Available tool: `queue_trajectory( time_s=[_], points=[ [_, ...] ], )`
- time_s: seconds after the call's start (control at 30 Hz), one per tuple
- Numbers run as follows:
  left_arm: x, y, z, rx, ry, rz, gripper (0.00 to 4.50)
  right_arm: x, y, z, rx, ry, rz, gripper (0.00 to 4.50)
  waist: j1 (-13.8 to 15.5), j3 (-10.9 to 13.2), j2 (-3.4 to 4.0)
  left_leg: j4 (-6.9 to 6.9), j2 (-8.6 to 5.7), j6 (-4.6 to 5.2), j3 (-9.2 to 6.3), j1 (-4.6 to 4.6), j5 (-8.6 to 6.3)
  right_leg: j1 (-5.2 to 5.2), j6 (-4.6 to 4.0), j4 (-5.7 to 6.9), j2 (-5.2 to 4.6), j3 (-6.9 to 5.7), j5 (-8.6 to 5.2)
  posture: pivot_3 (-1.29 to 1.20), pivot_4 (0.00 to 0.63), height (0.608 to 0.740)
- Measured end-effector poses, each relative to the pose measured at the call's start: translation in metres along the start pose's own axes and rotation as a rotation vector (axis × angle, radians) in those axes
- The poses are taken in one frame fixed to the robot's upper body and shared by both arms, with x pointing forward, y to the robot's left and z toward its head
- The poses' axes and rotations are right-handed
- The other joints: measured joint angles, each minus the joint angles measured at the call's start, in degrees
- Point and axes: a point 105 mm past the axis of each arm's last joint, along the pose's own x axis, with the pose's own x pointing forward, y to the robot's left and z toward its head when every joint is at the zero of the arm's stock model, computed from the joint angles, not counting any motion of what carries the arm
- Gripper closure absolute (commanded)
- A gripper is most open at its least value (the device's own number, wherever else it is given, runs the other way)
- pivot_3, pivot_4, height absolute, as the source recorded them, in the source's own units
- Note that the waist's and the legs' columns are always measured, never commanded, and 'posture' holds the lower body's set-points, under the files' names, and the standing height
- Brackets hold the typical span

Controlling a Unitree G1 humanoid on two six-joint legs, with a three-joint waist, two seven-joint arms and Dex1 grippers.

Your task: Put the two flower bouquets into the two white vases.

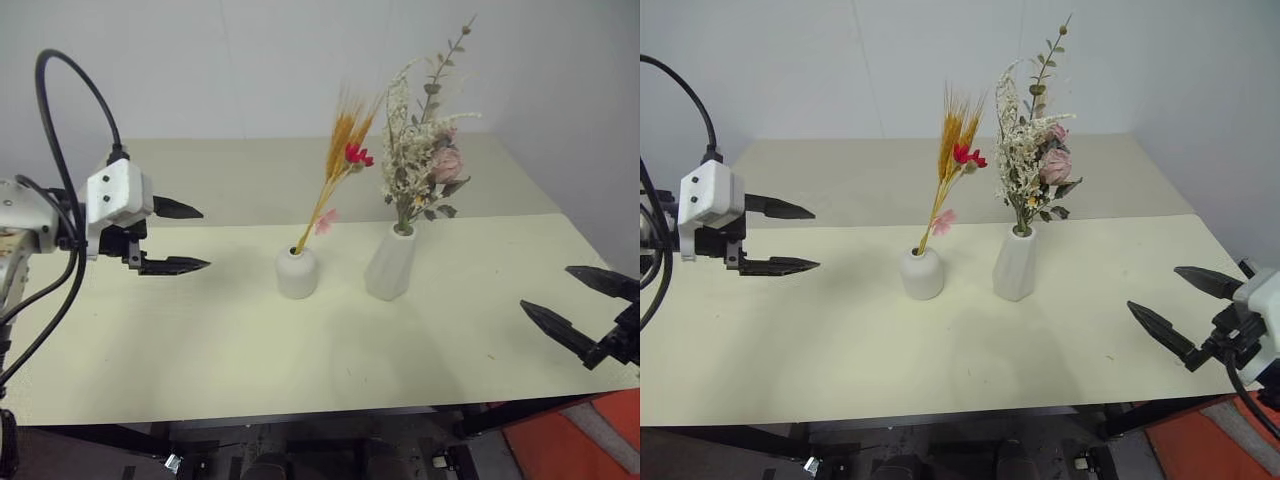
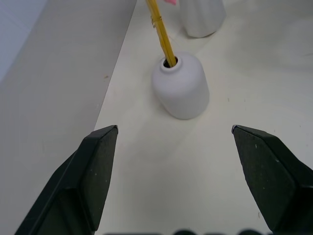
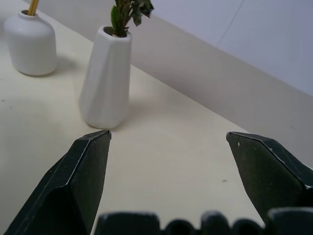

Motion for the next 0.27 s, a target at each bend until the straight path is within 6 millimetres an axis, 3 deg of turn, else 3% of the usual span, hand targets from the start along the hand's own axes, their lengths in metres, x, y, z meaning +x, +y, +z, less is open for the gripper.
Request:
queue_trajectory(
  time_s=[0.27],
  points=[
    [0.0071,-0.0021,-0.0049,0.001,0.006,-0.012,0.45,0.0018,0.0042,-0.0091,-0.024,0.06,0.013,0.05,0.3,0.0,0.0,0.01,-0.03,0.0,-0.02,-0.06,0.0,-0.01,-0.09,-0.01,-0.02,0.0,0.05,0.0,0.15,0.74]
  ],
)
